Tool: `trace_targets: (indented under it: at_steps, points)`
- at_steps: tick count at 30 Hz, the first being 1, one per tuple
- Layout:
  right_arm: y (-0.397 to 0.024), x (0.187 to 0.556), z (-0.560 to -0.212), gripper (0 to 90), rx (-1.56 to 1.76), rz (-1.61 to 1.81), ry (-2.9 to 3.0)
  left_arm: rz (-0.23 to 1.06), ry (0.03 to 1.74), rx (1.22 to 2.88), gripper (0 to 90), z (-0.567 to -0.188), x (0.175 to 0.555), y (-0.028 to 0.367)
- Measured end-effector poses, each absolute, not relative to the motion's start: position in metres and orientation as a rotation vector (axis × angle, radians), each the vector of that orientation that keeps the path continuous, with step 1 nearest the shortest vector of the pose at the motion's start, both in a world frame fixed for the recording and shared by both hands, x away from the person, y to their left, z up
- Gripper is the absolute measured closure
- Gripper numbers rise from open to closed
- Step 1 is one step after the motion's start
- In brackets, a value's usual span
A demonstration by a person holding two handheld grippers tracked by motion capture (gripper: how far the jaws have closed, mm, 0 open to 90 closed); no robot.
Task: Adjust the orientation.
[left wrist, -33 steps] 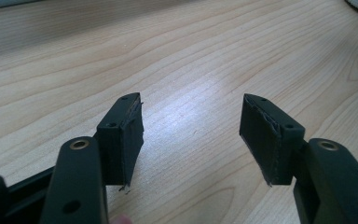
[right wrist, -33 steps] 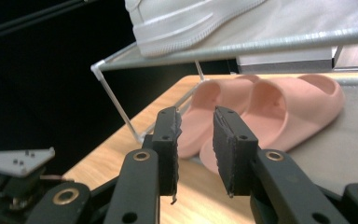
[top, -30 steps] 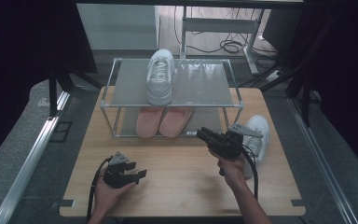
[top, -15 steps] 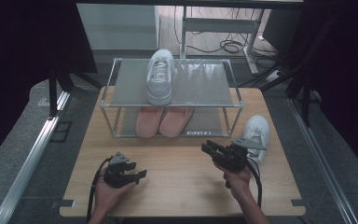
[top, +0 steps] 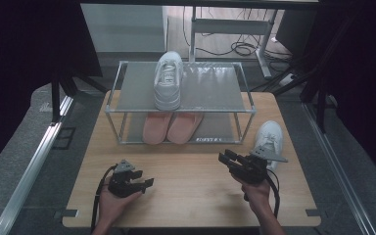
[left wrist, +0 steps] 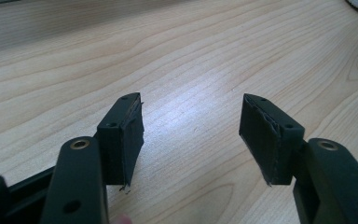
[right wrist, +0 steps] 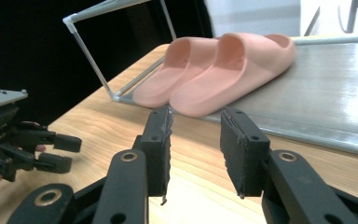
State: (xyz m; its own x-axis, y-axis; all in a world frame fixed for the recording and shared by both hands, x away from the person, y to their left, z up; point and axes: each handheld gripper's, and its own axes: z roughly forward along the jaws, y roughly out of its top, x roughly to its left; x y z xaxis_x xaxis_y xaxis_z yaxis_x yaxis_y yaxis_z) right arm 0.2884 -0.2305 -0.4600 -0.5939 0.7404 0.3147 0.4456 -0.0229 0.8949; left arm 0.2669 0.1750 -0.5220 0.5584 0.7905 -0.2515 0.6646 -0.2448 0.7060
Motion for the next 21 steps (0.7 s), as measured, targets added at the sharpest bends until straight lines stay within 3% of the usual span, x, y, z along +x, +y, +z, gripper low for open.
trace_targets:
  at_steps: [11,21]
  points:
    - [-0.251,0.274,-0.463,62.4,1.286,1.553,1.986,0.2,1.16,1.983,40.2,-0.522,0.267,0.178]
    - [-0.268,0.269,-0.47,71.1,1.321,1.477,1.972,0.198,1.173,1.98,40.3,-0.522,0.267,0.178]
